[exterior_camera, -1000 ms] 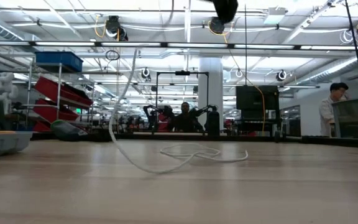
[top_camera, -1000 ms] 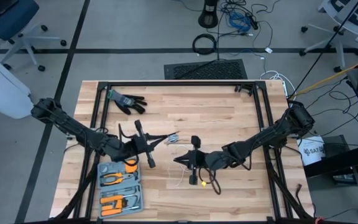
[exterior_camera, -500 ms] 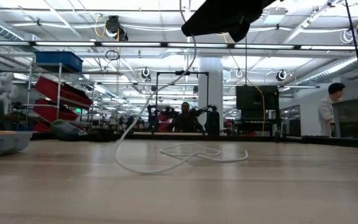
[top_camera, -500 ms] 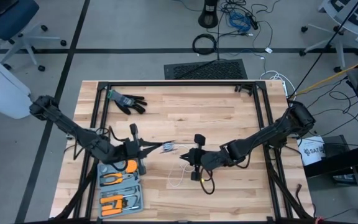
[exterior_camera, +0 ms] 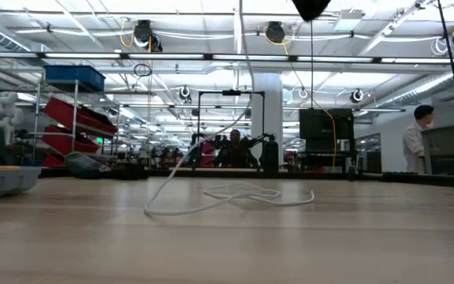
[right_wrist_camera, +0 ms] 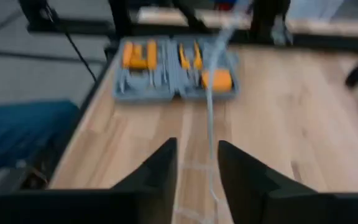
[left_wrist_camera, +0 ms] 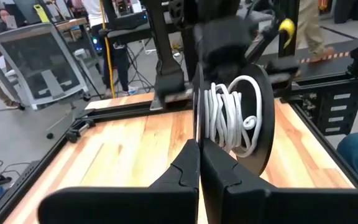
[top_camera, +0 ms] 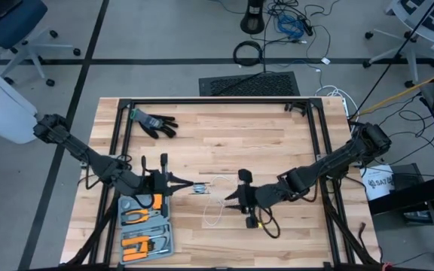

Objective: Coil cords
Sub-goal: Uncoil the white cable wire from the spool

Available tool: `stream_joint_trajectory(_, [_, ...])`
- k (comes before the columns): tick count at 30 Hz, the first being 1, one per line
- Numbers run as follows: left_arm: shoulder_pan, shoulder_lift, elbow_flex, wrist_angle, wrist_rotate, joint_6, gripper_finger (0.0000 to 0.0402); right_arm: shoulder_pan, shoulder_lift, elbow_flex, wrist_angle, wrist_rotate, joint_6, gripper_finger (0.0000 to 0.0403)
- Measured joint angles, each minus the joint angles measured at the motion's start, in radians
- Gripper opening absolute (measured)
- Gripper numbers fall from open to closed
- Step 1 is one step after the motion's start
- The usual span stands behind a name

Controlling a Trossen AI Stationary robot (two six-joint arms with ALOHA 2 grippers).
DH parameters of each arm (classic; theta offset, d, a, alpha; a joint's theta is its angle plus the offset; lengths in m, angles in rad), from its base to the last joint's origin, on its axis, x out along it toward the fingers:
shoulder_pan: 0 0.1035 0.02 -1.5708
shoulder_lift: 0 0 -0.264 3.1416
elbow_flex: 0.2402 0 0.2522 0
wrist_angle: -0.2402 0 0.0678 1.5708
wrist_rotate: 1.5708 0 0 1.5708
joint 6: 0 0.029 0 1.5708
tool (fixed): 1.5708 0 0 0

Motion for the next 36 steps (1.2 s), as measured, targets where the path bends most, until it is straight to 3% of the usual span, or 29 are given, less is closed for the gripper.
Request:
stream_joint_trajectory(7, [0.002, 0.000, 0.000, 0.003, 0.000, -0.001, 0.0000, 0.007, 0.008, 0.000, 0.158, 0.131, -0.040, 0.0189])
stream_joint_trajectory(11, [0.011, 0.000, 0.000, 0.003, 0.000, -0.002, 0.0000, 0.007, 0.008, 0.000, 0.195, 0.135, -0.042, 0.0210])
stream_joint_trajectory(26, [0.020, 0.001, 0.000, 0.007, -0.002, -0.002, 0.0000, 0.001, 0.020, 0.000, 0.199, 0.105, -0.019, 0.0167])
stream_joint_trajectory(36, [0.020, 0.001, -0.001, 0.006, -0.002, -0.002, 0.0000, -0.043, 0.088, 0.000, 0.290, 0.116, -0.021, 0.0168])
